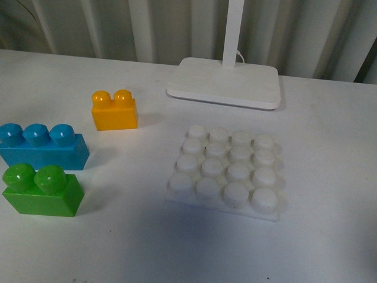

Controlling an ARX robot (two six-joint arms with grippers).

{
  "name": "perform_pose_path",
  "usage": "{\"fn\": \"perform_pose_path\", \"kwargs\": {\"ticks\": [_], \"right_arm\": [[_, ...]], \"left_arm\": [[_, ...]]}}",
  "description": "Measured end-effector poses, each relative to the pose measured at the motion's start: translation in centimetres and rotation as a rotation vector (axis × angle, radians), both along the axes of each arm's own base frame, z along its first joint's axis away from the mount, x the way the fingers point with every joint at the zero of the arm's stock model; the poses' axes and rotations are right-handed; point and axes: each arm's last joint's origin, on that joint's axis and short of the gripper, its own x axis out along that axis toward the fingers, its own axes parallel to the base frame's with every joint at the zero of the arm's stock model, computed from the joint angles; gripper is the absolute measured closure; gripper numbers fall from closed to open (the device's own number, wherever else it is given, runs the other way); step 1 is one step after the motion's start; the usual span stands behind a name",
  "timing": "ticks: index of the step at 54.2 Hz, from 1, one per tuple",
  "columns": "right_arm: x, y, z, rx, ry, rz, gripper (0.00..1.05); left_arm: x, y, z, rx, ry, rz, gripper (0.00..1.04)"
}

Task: Insert yellow block into base center

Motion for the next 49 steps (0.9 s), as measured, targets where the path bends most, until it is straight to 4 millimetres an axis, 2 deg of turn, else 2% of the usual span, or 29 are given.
{"fn": "perform_pose_path", "kwargs": {"ticks": [8, 19, 31, 49], "right_arm": [[0.0, 0.0, 0.0, 0.0, 0.0, 0.0, 0.09], [0.0, 0.0, 0.0, 0.0, 0.0, 0.0, 0.09], [0.0, 0.0, 0.0, 0.0, 0.0, 0.0, 0.09], [0.0, 0.0, 0.0, 0.0, 0.0, 0.0, 0.09]], "left_arm": [[3.3, -1.2, 0.7, 0.027, 0.124, -0.116, 0.06], [6.9, -4.2, 1.2, -0.005, 0.326, -0.254, 0.06], [9.9, -5.7, -1.0, 0.011, 0.421, -0.264, 0.06], [11.9, -7.1, -4.3, 0.031, 0.472, -0.268, 0.06]]}}
